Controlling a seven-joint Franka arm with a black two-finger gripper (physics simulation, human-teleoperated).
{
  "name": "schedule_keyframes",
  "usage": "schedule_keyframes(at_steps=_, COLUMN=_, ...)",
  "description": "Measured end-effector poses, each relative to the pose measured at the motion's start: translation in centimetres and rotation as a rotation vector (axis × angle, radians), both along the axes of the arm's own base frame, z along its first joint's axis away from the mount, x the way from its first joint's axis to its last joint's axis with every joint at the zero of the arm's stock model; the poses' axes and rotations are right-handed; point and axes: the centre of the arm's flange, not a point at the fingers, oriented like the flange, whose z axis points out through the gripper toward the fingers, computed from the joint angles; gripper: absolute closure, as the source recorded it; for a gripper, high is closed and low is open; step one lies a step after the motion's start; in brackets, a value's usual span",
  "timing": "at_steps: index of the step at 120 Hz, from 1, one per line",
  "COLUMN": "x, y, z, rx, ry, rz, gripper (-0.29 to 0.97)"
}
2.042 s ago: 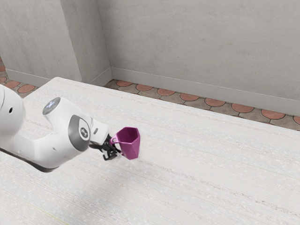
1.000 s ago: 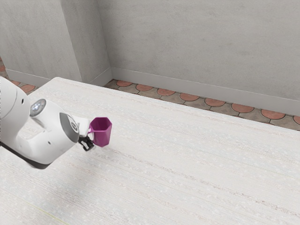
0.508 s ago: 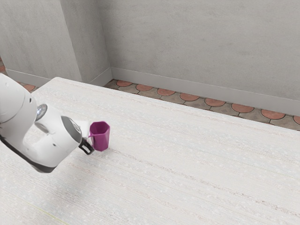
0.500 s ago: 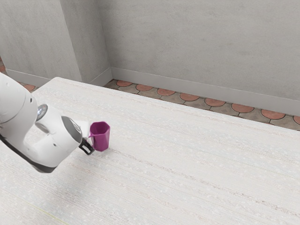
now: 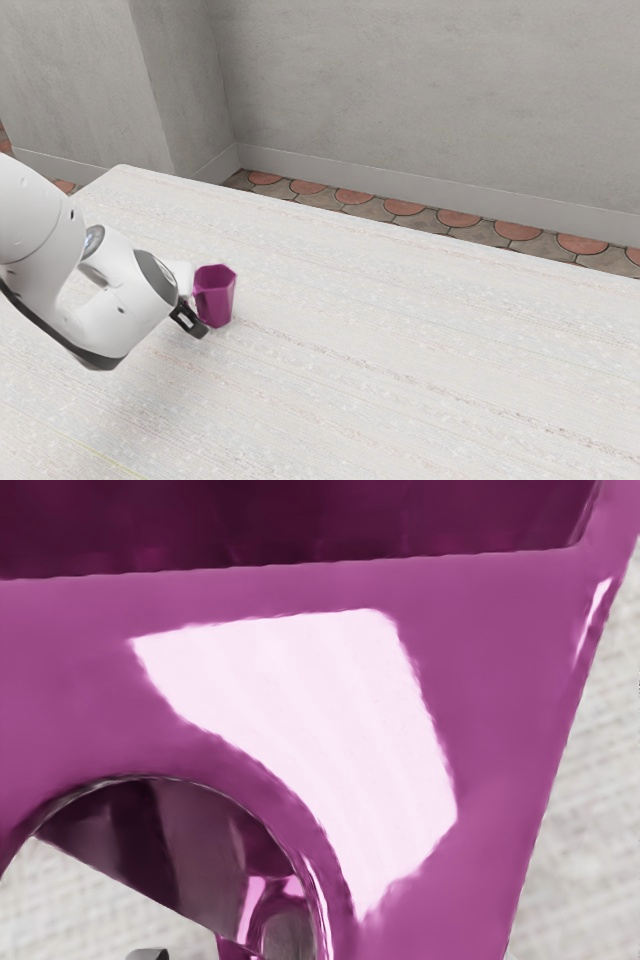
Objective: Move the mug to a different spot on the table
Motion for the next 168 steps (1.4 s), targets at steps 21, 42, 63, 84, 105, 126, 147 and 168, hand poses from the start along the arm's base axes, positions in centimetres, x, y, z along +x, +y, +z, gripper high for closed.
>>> schedule_keyframes(at_steps=21, x=-0.9, y=-0.7, z=0.5, rx=-0.072, ry=0.012, rz=0.024, gripper=0.14)
schedule_keyframes(at_steps=42, x=-4.0, y=-1.7, z=1.0, rx=-0.168, ry=0.050, rz=0.078, gripper=0.06)
schedule_keyframes(at_steps=63, x=-7.8, y=-3.0, z=2.3, rx=-0.230, ry=0.067, rz=0.115, gripper=0.03)
schedule_keyframes(at_steps=84, x=-10.5, y=-5.9, z=2.8, rx=-0.254, ry=0.113, rz=0.090, gripper=0.01)
schedule_keyframes(at_steps=105, x=-6.4, y=-11.0, z=9.8, rx=-0.101, ry=0.167, rz=-0.224, gripper=0.01)
schedule_keyframes(at_steps=126, x=-2.9, y=-13.0, z=18.5, rx=-0.019, ry=0.266, rz=-0.235, gripper=0.00)
schedule_keyframes(at_steps=147, x=0.4, y=-12.9, z=28.0, rx=-0.009, ry=0.288, rz=-0.105, gripper=0.00)
schedule_keyframes(at_steps=168, x=3.1, y=-11.0, z=34.5, rx=-0.011, ry=0.298, rz=0.043, gripper=0.00)
